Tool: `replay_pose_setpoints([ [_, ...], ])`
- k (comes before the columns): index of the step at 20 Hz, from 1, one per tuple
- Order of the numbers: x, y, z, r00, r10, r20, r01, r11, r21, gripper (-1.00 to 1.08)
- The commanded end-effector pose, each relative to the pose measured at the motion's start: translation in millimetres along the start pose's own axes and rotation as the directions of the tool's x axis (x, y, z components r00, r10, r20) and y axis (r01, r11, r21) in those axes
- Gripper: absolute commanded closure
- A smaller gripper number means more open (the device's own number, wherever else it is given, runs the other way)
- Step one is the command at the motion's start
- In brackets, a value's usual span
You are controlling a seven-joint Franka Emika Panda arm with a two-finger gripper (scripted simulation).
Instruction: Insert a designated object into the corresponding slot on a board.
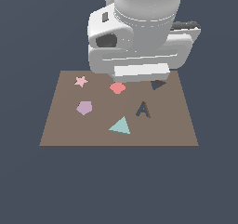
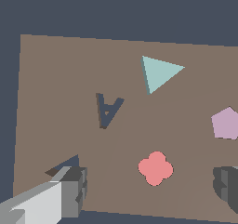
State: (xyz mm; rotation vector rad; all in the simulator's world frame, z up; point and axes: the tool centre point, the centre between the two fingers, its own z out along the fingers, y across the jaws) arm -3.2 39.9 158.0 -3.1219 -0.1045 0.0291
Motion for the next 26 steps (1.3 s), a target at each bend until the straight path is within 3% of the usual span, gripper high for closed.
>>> replay_pose_setpoints([
  [1, 0, 0, 0, 1.000, 0.000, 0.000, 0.000, 1.000, 0.000, -0.92],
  [9, 5, -1, 5, 0.999, 0.042, -0.001, -0.042, 0.999, -0.001, -0.92],
  [17, 22, -1, 21, 0.985, 0.173, -0.005, -0.173, 0.985, -0.002, -0.92],
  [22, 38, 0, 37, 0.953, 0.302, -0.010, -0.302, 0.953, -0.003, -0.92],
  [26, 55, 5, 53, 0.903, 0.430, -0.014, -0.430, 0.903, -0.003, -0.92],
])
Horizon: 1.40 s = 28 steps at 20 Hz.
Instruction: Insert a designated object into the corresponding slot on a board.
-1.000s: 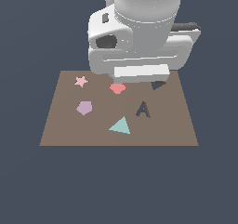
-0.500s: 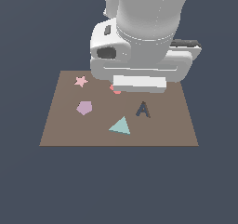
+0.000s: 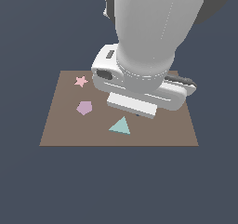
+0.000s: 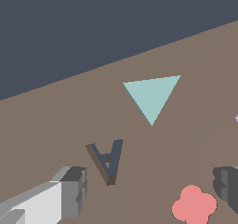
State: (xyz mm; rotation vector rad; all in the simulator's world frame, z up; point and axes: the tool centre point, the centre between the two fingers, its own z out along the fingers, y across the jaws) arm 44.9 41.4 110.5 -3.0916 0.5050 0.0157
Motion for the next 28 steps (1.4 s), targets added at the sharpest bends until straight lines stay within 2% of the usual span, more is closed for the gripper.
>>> replay_pose_setpoints([
  [1, 11, -1, 11, 0.996, 0.090, -0.003, -0.090, 0.996, -0.001, -0.92],
  [10, 45, 3, 42, 0.938, 0.345, -0.010, -0.345, 0.938, -0.002, -0.92],
  [18, 61, 9, 56, 0.885, 0.465, -0.013, -0.465, 0.885, -0.001, -0.92],
  [22, 64, 11, 59, 0.873, 0.488, -0.014, -0.488, 0.873, -0.001, -0.92],
  [28, 64, 11, 63, 0.873, 0.487, -0.013, -0.487, 0.873, -0.001, -0.92],
])
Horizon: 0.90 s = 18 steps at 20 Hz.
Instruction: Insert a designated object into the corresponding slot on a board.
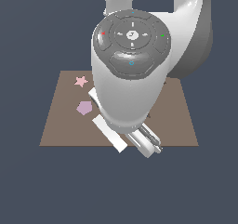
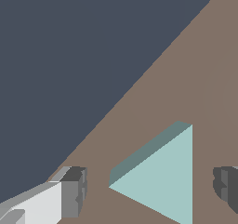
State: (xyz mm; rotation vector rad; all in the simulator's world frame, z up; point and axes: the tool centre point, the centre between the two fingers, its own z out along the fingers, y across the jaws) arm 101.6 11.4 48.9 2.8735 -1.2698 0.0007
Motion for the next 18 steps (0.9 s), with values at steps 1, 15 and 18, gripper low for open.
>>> replay_pose_setpoints([
  [1, 0, 0, 5, 1.000, 0.001, 0.001, -0.001, 1.000, -0.001, -0.92],
  [15, 0, 0, 19, 1.000, 0.005, 0.000, -0.005, 1.000, 0.000, 1.08],
  [18, 0, 0, 18, 1.000, 0.005, 0.000, -0.005, 1.000, 0.000, 1.08],
])
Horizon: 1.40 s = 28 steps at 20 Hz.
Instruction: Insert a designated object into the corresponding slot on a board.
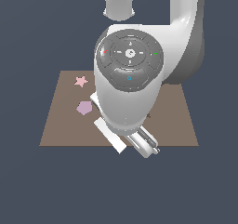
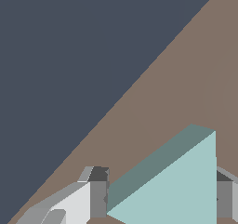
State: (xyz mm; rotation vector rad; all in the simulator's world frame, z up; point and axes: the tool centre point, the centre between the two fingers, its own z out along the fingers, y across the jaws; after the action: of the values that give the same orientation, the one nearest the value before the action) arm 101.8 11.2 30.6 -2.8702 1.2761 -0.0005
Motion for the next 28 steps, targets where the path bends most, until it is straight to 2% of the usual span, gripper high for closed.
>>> replay_pose_setpoints([
  [1, 0, 0, 0, 1.000, 0.000, 0.000, 0.000, 1.000, 0.000, 1.08],
  [6, -1, -2, 0, 1.000, -0.022, 0.000, 0.022, 1.000, 0.000, 1.08],
  [12, -4, -12, 0, 0.994, -0.107, 0.000, 0.107, 0.994, 0.000, 1.08],
  [18, -12, -27, -1, 0.968, -0.253, -0.001, 0.253, 0.968, 0.000, 1.08],
  [23, -24, -44, -2, 0.910, -0.414, -0.001, 0.414, 0.910, 0.000, 1.08],
  [25, -30, -51, -2, 0.874, -0.486, -0.002, 0.486, 0.874, 0.000, 1.08],
  [28, -42, -61, -3, 0.803, -0.596, -0.002, 0.596, 0.803, 0.000, 1.08],
])
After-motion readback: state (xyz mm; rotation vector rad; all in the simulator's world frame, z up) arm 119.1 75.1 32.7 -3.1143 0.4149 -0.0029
